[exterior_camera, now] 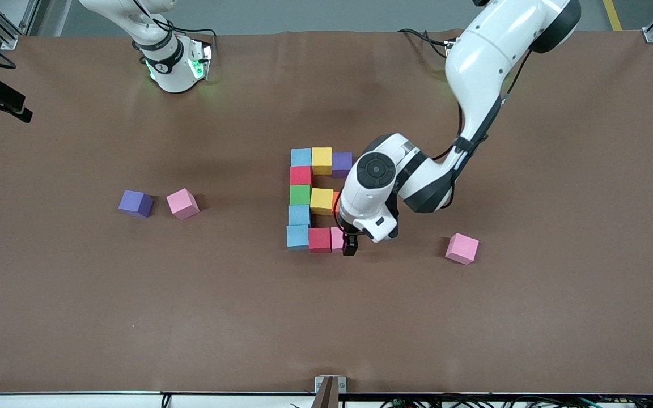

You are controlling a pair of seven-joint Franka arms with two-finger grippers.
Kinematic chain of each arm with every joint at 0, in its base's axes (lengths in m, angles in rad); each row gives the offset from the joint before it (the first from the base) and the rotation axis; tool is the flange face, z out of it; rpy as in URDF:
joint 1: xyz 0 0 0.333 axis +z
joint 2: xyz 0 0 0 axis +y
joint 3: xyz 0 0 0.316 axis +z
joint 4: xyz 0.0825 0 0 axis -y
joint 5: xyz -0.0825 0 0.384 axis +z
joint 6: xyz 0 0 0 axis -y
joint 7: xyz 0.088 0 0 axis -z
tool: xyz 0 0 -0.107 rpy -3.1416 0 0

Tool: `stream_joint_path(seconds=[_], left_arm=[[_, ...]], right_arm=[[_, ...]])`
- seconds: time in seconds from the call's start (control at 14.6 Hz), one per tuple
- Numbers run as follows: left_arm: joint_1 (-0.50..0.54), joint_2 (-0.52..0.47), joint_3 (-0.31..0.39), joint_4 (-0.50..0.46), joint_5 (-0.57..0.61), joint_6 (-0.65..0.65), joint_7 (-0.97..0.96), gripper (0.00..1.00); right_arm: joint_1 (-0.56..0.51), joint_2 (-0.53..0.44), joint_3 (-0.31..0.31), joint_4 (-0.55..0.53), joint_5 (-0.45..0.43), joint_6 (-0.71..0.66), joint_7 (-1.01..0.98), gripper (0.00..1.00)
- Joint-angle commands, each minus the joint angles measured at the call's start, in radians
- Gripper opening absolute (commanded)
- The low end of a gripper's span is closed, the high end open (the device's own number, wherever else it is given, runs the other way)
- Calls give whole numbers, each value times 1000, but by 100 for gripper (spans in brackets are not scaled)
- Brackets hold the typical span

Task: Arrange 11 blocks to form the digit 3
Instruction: 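Open the left gripper and lift it away from the cubes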

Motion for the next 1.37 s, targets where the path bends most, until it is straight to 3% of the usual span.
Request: stream_joint_path(seconds=[0.0,0.34,0.82,1.03,1.3], left_arm=[[75,-146,-7,-106,-18,-68,204,100],[236,-332,-19,-218,-93,-178,750,100],[443,-593,-19,-497,-96,-189,1496,100],[530,-667,-19,-532,-96,-218,1723,99],[651,-714,-17,-491,-150,-327,2029,99]], right_arm=[[11,-21,-11,-17,2,-21,-6,100],[14,-52,-3,-20,5,-64,-3,100],[12,-50,-1,-28,16,-32,-3,100],[12,-49,-1,-28,17,-3,-3,100],[9,-47,28,-28,16,13,-3,100]])
